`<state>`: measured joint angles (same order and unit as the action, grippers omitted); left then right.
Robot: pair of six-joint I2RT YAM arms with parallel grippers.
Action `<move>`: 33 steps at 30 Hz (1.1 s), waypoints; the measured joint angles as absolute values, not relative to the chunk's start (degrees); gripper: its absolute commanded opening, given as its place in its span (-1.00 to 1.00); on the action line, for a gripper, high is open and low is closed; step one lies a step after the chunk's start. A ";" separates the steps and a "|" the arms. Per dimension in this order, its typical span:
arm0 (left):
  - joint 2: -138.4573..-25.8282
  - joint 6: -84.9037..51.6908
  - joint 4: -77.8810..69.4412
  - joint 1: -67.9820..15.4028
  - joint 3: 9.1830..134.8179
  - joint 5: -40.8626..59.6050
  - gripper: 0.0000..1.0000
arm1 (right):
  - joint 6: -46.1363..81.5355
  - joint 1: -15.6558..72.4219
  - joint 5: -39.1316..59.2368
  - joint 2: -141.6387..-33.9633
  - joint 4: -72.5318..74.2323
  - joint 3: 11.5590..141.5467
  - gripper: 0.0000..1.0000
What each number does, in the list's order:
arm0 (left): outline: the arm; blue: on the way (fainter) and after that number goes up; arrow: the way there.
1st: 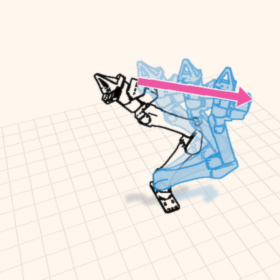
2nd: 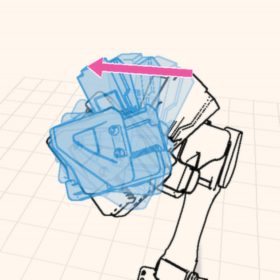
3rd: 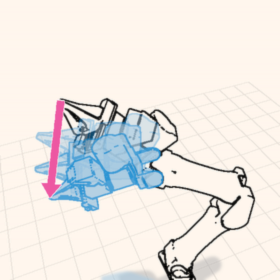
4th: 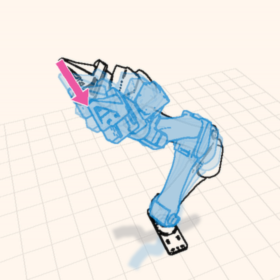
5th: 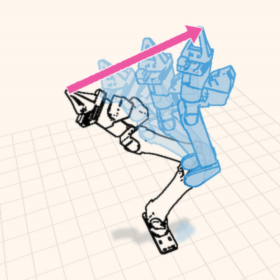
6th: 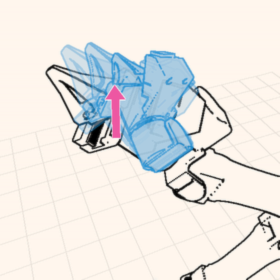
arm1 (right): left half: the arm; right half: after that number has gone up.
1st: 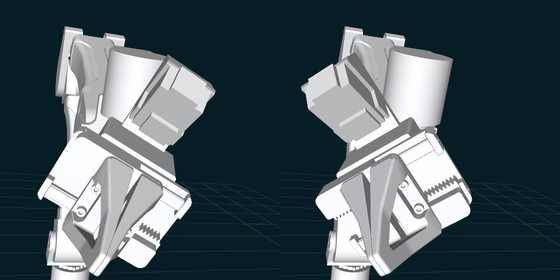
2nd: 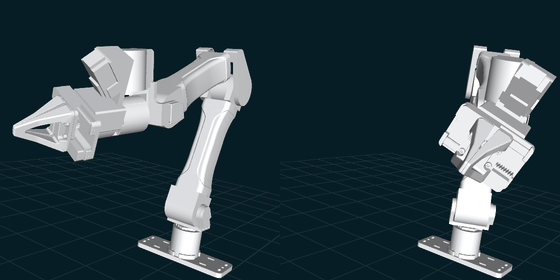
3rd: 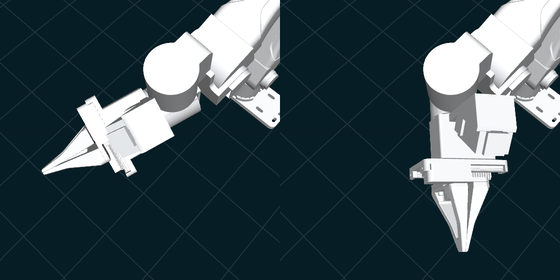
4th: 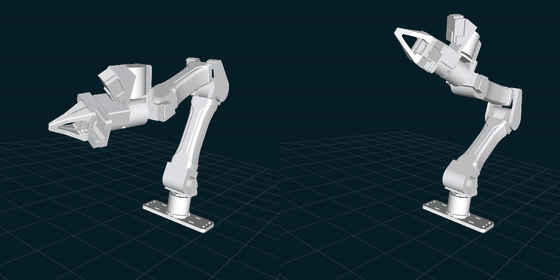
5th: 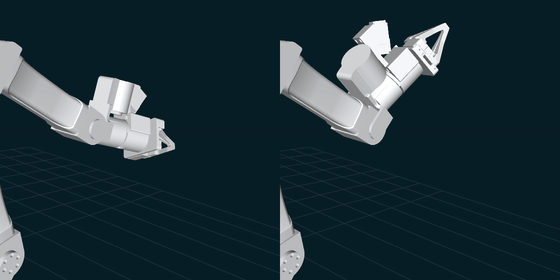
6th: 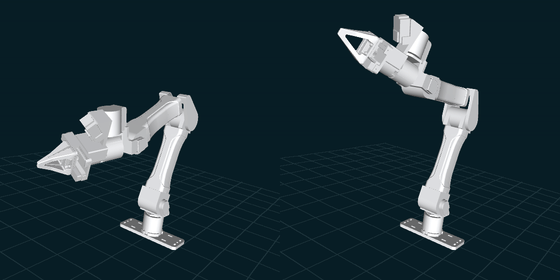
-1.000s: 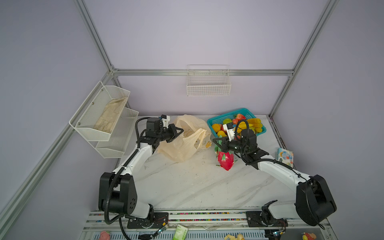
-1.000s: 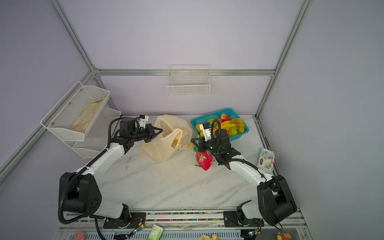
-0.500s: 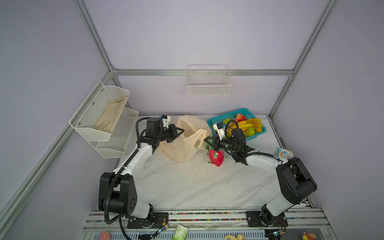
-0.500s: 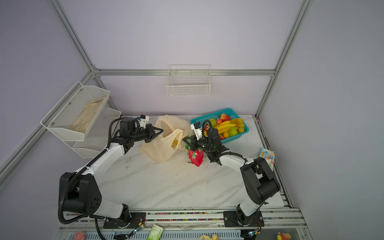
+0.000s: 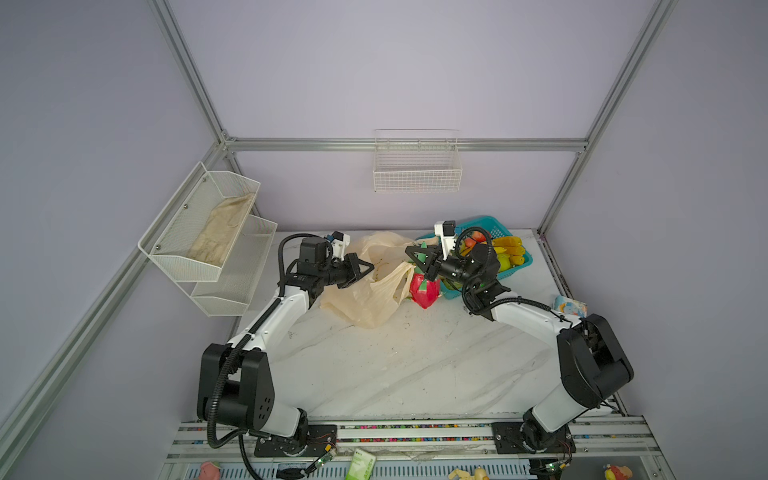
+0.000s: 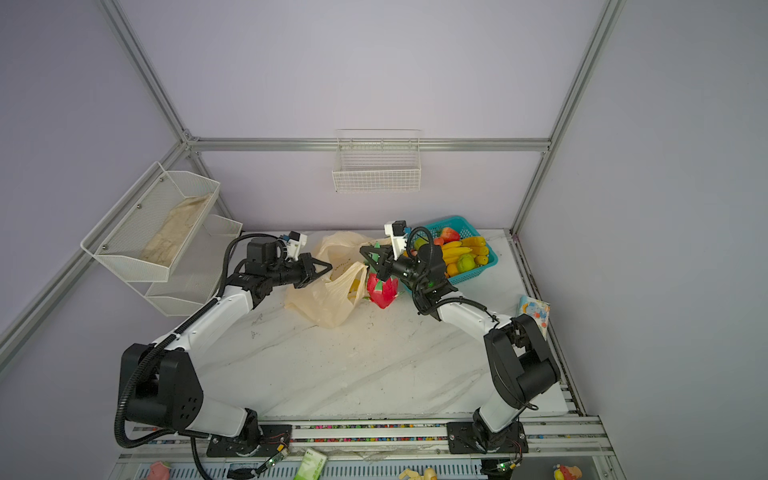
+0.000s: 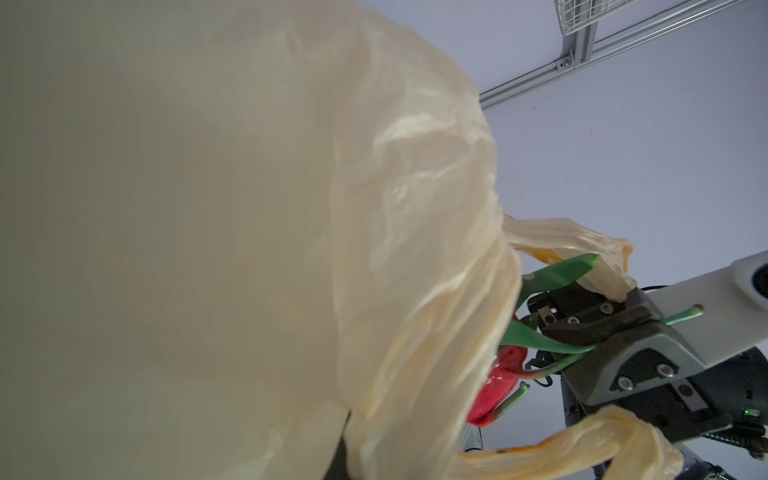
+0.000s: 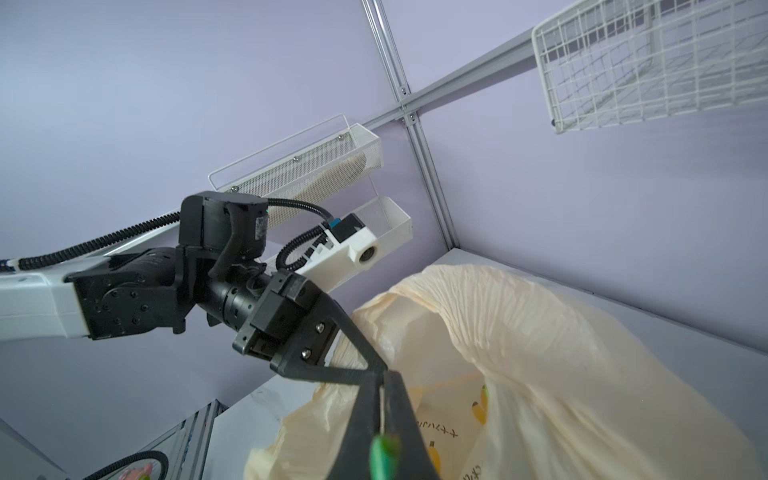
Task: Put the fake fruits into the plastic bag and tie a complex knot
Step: 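Carry the dragon fruit into the bag mouth held by the left gripper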
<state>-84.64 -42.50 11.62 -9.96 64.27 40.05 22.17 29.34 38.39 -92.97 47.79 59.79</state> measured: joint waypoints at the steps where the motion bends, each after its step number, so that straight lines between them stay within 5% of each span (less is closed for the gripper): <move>1: -84.64 -42.09 11.90 -10.15 64.27 39.81 -1.00 | 22.90 29.34 38.24 -93.03 48.21 60.16 -1.00; 20: -85.38 -40.03 12.97 -12.86 64.29 41.56 -1.00 | 24.03 33.26 26.24 -105.08 60.66 63.37 -1.00; 33: -85.47 -50.37 7.40 -15.05 64.27 44.34 -1.00 | 20.38 34.83 11.35 -106.24 70.43 58.41 -1.00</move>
<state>-85.47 -50.37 7.40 -15.05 64.27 44.34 20.38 34.83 11.35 -106.24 70.43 58.41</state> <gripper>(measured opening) 0.048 0.071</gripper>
